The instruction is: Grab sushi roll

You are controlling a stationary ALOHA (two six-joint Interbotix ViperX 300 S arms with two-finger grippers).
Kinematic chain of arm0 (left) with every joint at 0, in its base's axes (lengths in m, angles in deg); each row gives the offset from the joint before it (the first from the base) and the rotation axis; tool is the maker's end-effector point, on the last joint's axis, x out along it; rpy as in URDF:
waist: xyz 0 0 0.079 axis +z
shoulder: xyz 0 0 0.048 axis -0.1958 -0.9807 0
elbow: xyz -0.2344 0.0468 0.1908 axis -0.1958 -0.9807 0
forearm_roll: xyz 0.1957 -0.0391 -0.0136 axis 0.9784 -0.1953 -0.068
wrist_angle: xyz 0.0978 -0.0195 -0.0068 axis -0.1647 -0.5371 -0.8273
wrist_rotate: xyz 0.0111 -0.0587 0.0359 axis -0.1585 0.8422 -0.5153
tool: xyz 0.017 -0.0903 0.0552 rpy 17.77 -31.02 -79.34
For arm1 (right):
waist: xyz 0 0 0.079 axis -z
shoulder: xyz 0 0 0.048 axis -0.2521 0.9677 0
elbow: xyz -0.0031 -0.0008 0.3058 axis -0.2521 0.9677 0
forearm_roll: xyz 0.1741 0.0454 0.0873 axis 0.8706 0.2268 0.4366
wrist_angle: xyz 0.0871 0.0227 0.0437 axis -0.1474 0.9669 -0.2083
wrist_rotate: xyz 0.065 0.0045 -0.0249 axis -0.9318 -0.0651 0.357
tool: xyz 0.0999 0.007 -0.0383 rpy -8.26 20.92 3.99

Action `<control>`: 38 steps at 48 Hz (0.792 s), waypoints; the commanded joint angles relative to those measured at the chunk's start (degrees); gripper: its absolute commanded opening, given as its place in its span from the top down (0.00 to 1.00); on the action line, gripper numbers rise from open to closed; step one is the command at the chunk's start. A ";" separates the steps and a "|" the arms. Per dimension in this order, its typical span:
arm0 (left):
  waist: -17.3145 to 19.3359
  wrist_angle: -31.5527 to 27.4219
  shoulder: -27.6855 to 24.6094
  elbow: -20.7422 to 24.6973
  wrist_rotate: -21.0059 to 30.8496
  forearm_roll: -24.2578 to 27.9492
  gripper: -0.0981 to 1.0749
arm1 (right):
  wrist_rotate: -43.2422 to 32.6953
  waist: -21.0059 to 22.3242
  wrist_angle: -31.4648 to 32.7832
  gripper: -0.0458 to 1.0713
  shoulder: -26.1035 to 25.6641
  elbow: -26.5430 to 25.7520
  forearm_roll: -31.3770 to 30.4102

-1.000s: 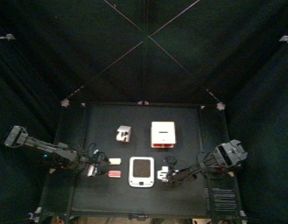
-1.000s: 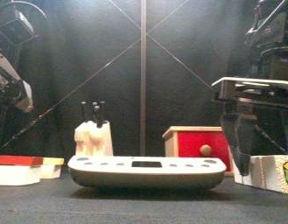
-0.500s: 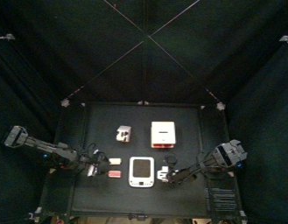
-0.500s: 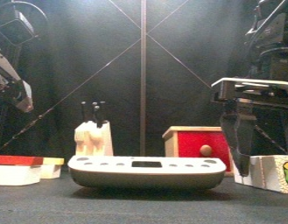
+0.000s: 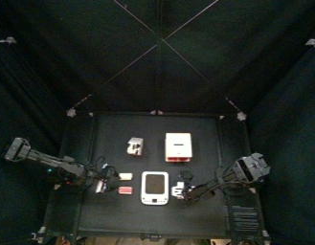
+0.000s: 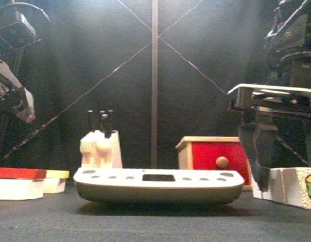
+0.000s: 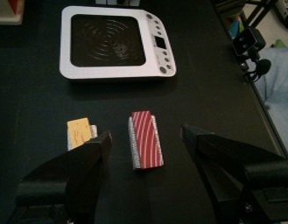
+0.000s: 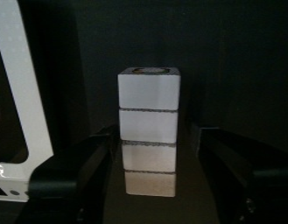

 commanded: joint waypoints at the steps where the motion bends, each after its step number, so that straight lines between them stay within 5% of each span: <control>1: 0.09 0.53 -0.09 0.79 -0.09 0.18 0.09 | -0.09 0.26 -0.26 0.29 -1.05 -0.35 -0.09; 15: 0.09 0.53 -0.09 0.79 -0.09 0.18 0.09 | -0.09 0.79 -1.14 0.53 -2.20 -0.79 -0.44; 38: 0.09 0.53 -0.09 0.79 -0.09 0.18 0.09 | 0.00 0.88 -1.05 0.54 -3.52 -1.76 -1.49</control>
